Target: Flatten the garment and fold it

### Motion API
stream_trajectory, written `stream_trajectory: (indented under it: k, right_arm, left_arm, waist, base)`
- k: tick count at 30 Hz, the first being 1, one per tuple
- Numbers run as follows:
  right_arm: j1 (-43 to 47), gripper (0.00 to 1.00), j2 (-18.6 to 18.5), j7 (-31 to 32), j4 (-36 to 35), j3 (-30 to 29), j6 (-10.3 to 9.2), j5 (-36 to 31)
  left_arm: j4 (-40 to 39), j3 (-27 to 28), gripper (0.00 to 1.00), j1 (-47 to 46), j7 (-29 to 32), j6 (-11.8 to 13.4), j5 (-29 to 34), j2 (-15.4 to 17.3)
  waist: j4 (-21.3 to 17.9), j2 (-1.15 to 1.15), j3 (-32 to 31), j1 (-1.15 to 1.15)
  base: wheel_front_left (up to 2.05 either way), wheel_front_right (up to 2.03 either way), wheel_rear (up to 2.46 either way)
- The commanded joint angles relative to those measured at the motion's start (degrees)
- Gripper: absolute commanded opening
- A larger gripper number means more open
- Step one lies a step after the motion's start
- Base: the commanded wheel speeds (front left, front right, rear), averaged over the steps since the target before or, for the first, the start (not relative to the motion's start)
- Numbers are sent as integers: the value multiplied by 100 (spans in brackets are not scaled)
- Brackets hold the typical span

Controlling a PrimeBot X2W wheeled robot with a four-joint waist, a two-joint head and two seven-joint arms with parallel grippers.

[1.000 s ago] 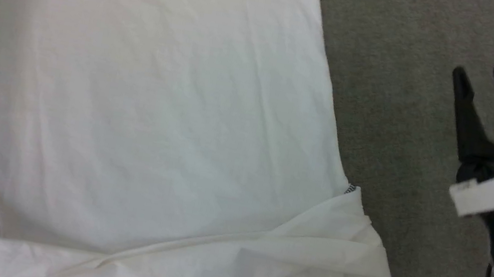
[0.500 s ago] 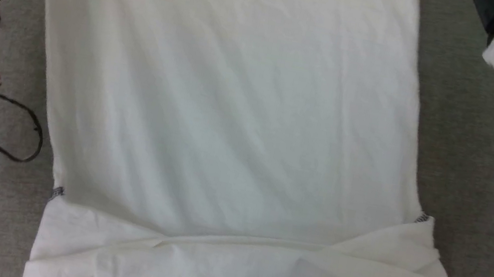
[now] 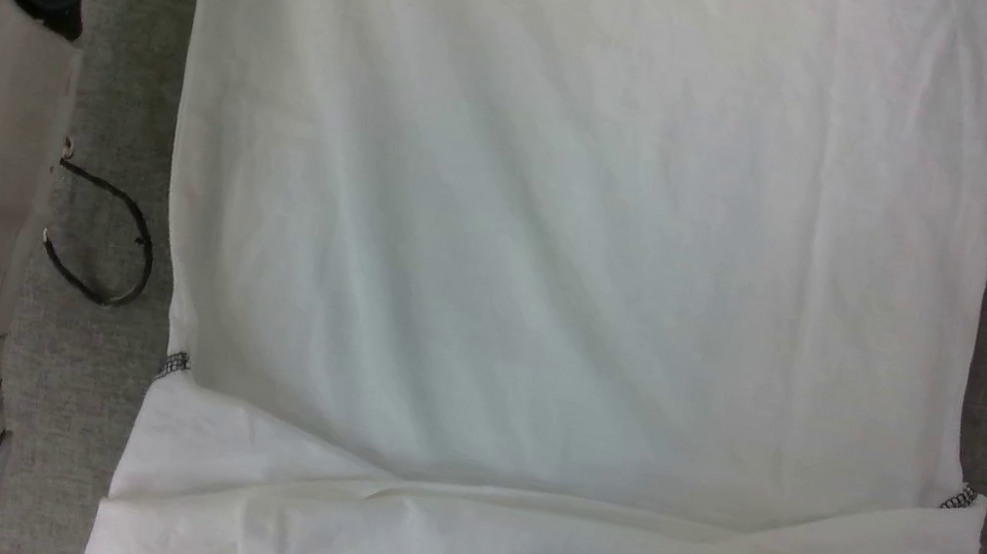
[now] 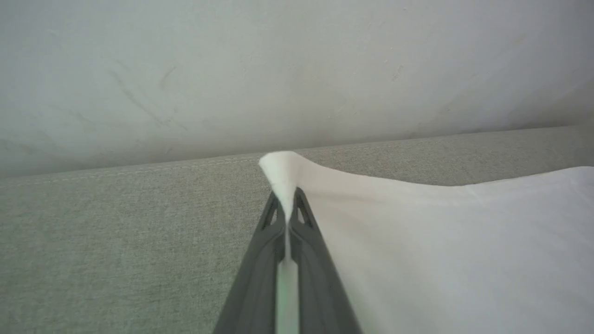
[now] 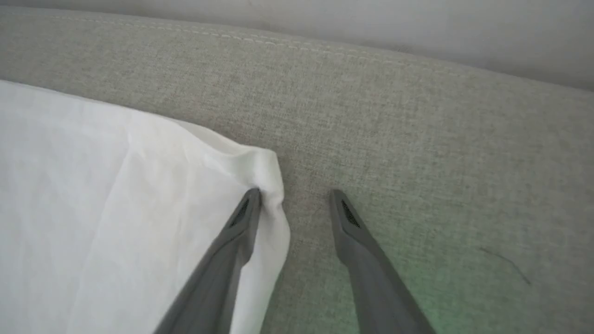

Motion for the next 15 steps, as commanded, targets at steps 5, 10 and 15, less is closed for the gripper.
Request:
stream_trajectory:
  k: [5,10,15]
  right_arm:
    - [190,0,-101,-227,78,425,-4,46]
    - [-167,0,-377,-1673,64,213,-4,-262]
    - [-375,0,-469,-2648,89,-12,-4,-363]
  left_arm:
    - [145,-7,0,-65,-200,-62,33,50]
    - [272,81,0,-174,-817,-95,146,182]
    - [444,179,0,-325,-1620,-156,248,287]
  waist:
    - [-27,0,-129,1]
    - [-133,0,-462,1]
    - [-241,0,-871,1]
  base:
    - [0,0,0]
    - [0,0,0]
    - [0,0,0]
